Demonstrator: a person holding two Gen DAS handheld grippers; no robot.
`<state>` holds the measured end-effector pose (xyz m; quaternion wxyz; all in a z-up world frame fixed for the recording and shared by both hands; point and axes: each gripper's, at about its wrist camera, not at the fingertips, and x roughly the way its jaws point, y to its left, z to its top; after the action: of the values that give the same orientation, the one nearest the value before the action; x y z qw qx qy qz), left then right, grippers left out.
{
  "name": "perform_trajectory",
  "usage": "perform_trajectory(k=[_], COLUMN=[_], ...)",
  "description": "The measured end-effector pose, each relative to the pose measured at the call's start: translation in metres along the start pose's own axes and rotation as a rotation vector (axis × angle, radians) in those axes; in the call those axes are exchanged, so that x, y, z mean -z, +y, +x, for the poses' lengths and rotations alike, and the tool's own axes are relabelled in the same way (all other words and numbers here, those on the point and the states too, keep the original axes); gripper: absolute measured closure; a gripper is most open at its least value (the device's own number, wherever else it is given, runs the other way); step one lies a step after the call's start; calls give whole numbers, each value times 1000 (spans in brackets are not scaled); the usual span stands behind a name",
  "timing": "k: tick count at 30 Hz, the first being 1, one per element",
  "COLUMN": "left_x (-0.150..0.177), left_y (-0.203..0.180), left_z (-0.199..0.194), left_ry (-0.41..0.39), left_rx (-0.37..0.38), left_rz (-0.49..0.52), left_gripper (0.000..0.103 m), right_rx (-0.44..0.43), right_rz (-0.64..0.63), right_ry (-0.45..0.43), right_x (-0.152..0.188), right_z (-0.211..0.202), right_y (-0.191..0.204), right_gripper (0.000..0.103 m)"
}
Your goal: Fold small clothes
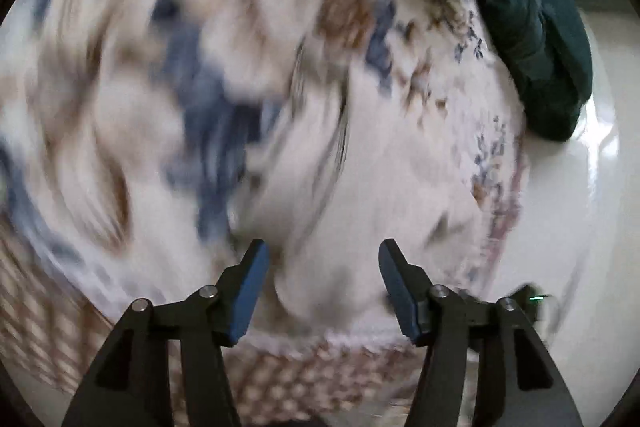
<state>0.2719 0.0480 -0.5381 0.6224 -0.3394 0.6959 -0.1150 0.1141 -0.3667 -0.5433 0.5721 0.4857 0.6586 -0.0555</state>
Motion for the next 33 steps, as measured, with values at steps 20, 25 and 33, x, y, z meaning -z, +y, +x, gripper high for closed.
perform_trajectory(k=[20,25,33], left_x=[21,34,-12], left_y=[18,23,-7], left_z=[14,-10,-26], left_ry=[-62,-67,-168], left_rx=[-116,-81,-22], left_rz=[24,-22,155], left_gripper=[93,72,41], right_rx=[31,48,59], right_rz=[67,53,-240], right_ry=[-107,-72,-183], right_x=[12,12,-9], right_z=[-22,-22,-36], right_y=[-26,-23,15], right_gripper=[99,86,31])
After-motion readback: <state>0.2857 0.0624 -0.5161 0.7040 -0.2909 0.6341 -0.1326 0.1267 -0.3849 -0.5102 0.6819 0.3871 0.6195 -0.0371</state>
